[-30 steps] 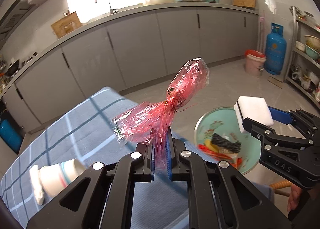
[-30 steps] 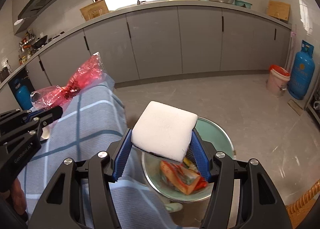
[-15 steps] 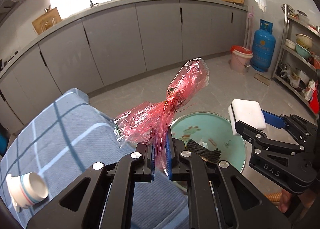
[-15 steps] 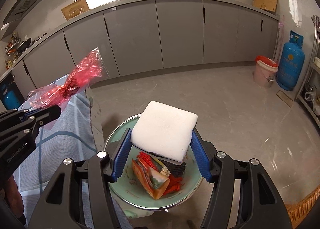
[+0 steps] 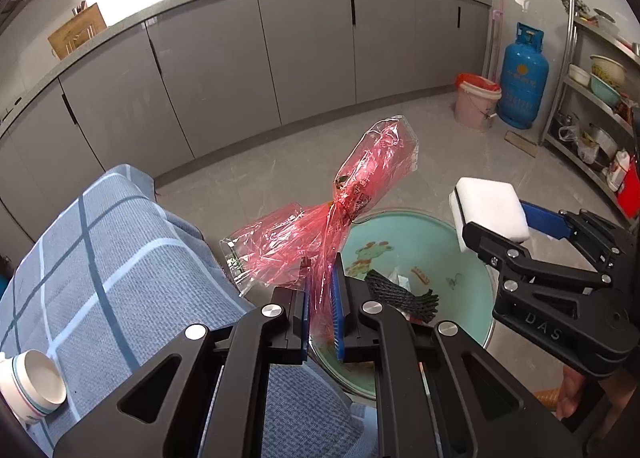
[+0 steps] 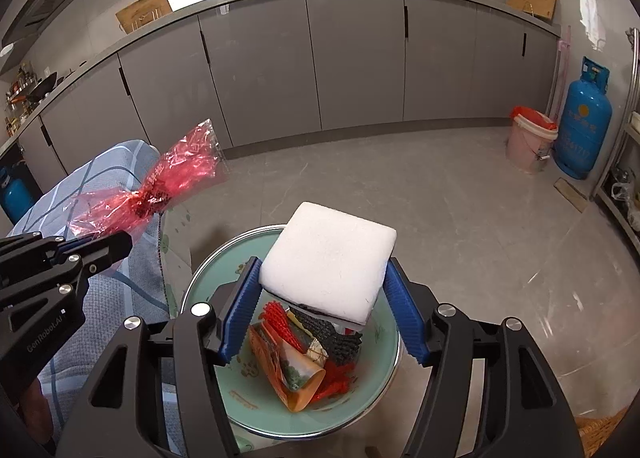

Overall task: Collect trash
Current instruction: 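Open both grippers to drop the wrapper and sponge into the bucket, then move both grippers back over the paper cup and tissue on the table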

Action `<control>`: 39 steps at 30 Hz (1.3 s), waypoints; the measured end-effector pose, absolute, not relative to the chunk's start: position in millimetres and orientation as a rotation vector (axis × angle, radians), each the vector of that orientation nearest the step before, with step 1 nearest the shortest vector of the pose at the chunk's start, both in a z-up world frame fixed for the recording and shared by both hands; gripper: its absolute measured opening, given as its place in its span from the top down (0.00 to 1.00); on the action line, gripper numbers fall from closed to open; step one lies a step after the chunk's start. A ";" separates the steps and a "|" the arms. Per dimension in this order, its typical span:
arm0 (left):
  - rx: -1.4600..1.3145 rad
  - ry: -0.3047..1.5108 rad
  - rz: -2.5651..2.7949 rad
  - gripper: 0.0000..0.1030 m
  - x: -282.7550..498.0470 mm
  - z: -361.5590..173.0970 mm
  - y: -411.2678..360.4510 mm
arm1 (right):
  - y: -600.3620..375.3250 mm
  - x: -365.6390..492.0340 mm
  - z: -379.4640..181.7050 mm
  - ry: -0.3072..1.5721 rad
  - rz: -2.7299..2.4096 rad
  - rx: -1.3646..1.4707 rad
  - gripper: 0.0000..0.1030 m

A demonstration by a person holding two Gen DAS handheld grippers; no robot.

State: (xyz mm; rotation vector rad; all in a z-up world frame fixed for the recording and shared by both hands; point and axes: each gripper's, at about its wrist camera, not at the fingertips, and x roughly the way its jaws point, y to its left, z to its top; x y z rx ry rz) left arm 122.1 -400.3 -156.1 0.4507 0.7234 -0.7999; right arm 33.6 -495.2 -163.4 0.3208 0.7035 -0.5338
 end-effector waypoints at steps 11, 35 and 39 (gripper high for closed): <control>0.437 0.740 -0.798 0.59 130.2 -160.7 -393.0 | -500.5 19.3 -174.7 0.698 -0.588 0.347 0.17; 0.434 0.699 -0.738 0.19 116.7 -145.5 -360.2 | -471.3 12.6 -163.2 0.705 -0.600 0.340 0.11; 0.432 0.705 -0.723 0.17 116.2 -144.4 -351.2 | -465.3 13.6 -159.8 0.703 -0.597 0.330 0.10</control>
